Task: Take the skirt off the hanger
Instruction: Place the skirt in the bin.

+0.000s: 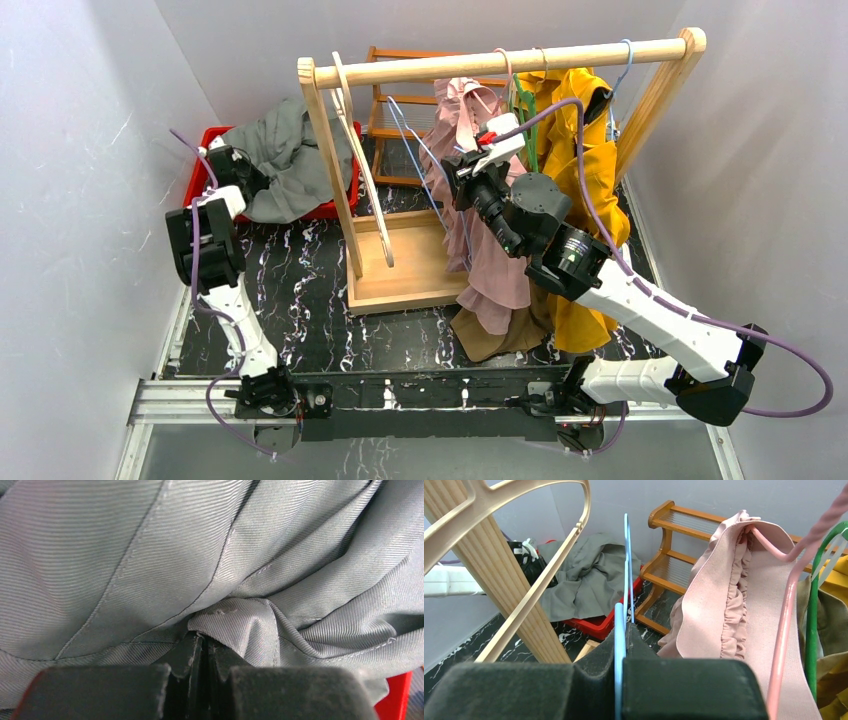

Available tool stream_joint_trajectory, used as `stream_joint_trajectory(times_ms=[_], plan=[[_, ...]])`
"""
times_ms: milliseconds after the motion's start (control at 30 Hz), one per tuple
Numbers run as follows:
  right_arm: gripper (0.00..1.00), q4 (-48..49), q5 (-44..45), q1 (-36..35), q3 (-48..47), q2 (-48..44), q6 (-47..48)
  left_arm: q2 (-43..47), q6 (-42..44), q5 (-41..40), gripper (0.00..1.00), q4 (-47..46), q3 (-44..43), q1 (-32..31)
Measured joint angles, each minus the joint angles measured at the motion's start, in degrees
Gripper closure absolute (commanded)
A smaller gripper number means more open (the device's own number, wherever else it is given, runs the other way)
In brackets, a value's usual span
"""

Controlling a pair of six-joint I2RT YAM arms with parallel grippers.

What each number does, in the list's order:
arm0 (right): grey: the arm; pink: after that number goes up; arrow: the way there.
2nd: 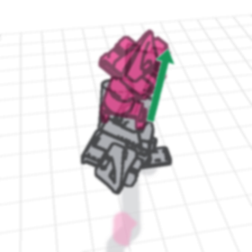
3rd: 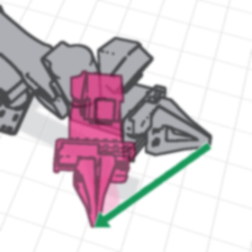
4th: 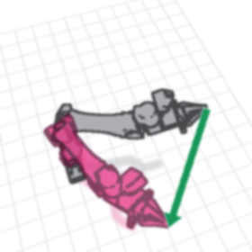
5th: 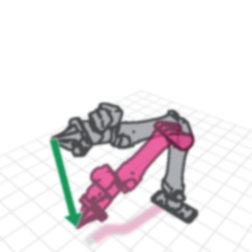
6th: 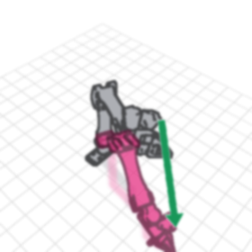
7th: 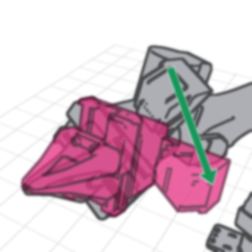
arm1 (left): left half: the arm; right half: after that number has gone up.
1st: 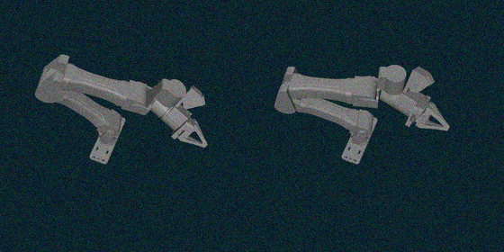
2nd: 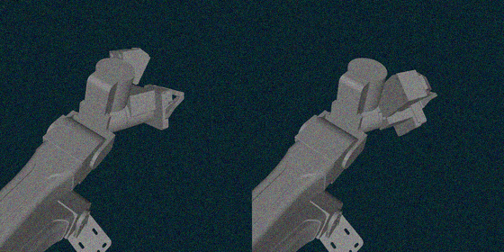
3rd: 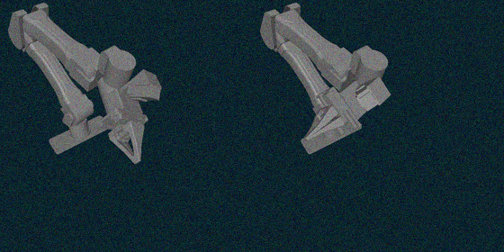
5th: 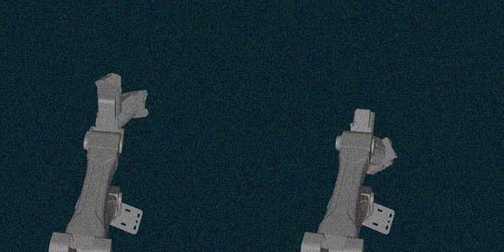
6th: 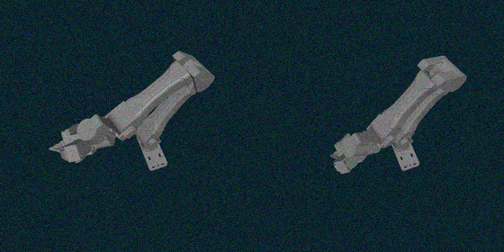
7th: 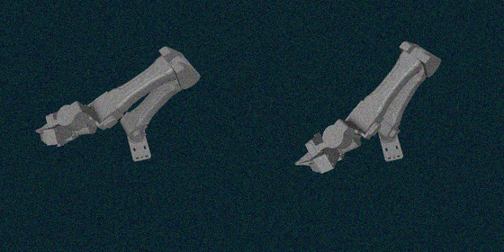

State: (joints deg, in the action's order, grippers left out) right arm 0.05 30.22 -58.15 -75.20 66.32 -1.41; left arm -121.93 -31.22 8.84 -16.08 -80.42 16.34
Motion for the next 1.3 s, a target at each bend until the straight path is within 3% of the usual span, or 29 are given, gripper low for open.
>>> stream_joint_trajectory(times_ms=[167,300,567,767,1067,1300], plan=[[1.0,-0.13,-0.02,0.02,0.0,0.0,-0.15,-2.29,4.63,-3.1,0.98,6.58,-6.86,-0.37],[1.0,-0.15,0.0,0.02,0.0,0.0,-0.2,-2.71,7.58,-4.7,0.79,11.21,-10.1,-0.59],[1.0,-0.26,-0.55,0.0,0.02,-0.44,-0.83,4.59,11.91,-8.9,0.23,16.79,-9.18,-0.59],[1.0,-0.33,-0.61,0.0,0.11,-1.05,-1.27,11.43,14.01,-6.8,0.06,16.96,-10.12,-0.72],[1.0,-0.37,-0.55,0.0,0.59,-1.14,-1.33,9.77,19.26,-6.23,0.02,15.39,-17.09,-7.89],[1.0,-0.39,-0.28,0.02,0.76,-1.11,-1.14,10.47,19.8,-12.59,0.19,13.62,-15.93,-9.75]])
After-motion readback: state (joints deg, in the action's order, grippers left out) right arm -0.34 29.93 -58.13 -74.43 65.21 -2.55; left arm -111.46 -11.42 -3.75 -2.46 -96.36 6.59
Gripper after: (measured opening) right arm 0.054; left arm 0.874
